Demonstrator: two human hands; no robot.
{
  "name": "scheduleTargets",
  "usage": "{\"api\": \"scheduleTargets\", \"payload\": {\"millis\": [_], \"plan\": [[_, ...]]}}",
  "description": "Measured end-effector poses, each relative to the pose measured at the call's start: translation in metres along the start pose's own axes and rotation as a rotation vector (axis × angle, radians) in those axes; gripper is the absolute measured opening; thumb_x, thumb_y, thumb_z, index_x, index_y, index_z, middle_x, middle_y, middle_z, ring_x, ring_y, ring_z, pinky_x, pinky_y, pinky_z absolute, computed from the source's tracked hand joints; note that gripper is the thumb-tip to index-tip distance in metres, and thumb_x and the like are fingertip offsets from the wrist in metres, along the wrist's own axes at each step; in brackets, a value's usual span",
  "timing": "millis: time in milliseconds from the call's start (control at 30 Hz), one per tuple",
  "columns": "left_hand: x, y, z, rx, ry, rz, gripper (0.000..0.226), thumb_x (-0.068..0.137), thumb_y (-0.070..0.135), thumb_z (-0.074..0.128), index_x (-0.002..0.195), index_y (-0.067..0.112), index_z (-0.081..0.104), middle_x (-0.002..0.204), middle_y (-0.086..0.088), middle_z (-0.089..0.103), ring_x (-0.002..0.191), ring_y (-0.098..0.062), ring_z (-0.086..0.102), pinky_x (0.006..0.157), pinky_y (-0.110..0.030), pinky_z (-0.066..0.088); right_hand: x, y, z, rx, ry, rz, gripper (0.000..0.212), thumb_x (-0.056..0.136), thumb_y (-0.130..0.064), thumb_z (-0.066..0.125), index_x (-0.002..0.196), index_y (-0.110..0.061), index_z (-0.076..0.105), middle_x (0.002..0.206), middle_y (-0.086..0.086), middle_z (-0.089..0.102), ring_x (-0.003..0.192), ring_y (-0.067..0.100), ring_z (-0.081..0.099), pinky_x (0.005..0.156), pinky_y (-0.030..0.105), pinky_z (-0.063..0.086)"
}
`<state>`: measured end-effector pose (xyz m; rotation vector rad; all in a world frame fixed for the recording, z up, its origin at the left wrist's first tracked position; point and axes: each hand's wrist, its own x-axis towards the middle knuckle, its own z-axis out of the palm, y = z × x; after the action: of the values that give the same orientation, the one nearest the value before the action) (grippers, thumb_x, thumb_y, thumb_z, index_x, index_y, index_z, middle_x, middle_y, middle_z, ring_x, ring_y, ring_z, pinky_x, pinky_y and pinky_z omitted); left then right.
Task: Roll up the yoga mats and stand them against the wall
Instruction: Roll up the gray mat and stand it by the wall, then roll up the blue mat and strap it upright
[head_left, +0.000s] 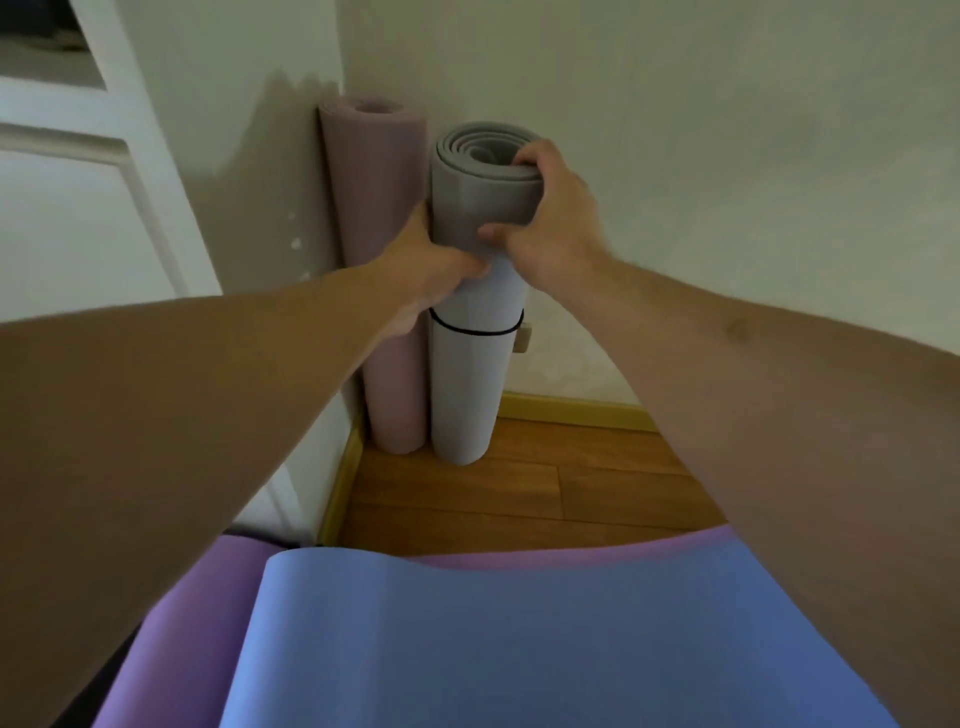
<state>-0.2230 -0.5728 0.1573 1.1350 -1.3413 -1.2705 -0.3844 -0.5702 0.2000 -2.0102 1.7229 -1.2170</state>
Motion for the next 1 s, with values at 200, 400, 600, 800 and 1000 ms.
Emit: {"api": "scheduleTargets", "payload": {"millis": [200, 400, 600, 800, 1000], "plan": [[0.015, -0.008, 0.002, 0.050, -0.010, -0.026, 0.105, 0.065, 0.017, 0.084, 0.157, 0.033, 0.038, 0.137, 0.012, 0.066, 0.123, -0.015, 0.066, 0.105, -0.048, 0.055, 0.030, -0.009, 0.005, -0.141, -0.088, 0.091, 0.092, 0.099, -0.027, 0.074, 0.167, -0.044, 0.013, 0.164, 0.019, 0.022, 0.128, 0.038, 0.056, 0.109, 0.039, 0.050], [0.005, -0.001, 0.007, 0.090, -0.040, 0.035, 0.090, 0.073, 0.011, 0.078, 0.152, 0.038, 0.044, 0.124, 0.022, 0.065, 0.121, -0.012, 0.063, 0.106, -0.048, 0.054, 0.032, -0.011, -0.007, -0.223, -0.146, 0.115, 0.088, 0.096, -0.016, 0.064, 0.167, -0.038, 0.018, 0.154, 0.019, 0.029, 0.113, 0.039, 0.060, 0.093, 0.032, 0.052], [-0.008, -0.008, 0.005, 0.135, -0.055, -0.002, 0.080, 0.066, 0.019, 0.077, 0.139, 0.046, 0.057, 0.128, 0.020, 0.068, 0.122, -0.013, 0.065, 0.106, -0.049, 0.054, 0.014, 0.000, -0.017, -0.095, -0.129, 0.170, 0.107, 0.089, -0.002, 0.062, 0.167, -0.047, 0.005, 0.147, 0.009, 0.046, 0.094, 0.022, 0.065, 0.049, 0.017, 0.048], [-0.022, -0.013, 0.001, 0.125, -0.063, -0.031, 0.091, 0.065, 0.018, 0.082, 0.147, 0.045, 0.053, 0.141, 0.019, 0.061, 0.125, -0.011, 0.064, 0.102, -0.043, 0.057, -0.003, -0.002, -0.023, -0.077, -0.112, 0.233, 0.106, 0.091, -0.004, 0.063, 0.164, -0.052, 0.005, 0.133, 0.007, 0.048, 0.084, 0.027, 0.066, 0.043, 0.022, 0.044], [-0.034, -0.015, -0.003, 0.126, -0.011, -0.059, 0.090, 0.067, 0.017, 0.076, 0.152, 0.035, 0.051, 0.141, 0.013, 0.060, 0.124, -0.016, 0.063, 0.103, -0.043, 0.057, -0.025, -0.001, -0.021, -0.093, -0.092, 0.293, 0.097, 0.087, -0.001, 0.061, 0.159, -0.045, 0.012, 0.127, 0.008, 0.040, 0.080, 0.033, 0.067, 0.034, 0.020, 0.041]]}}
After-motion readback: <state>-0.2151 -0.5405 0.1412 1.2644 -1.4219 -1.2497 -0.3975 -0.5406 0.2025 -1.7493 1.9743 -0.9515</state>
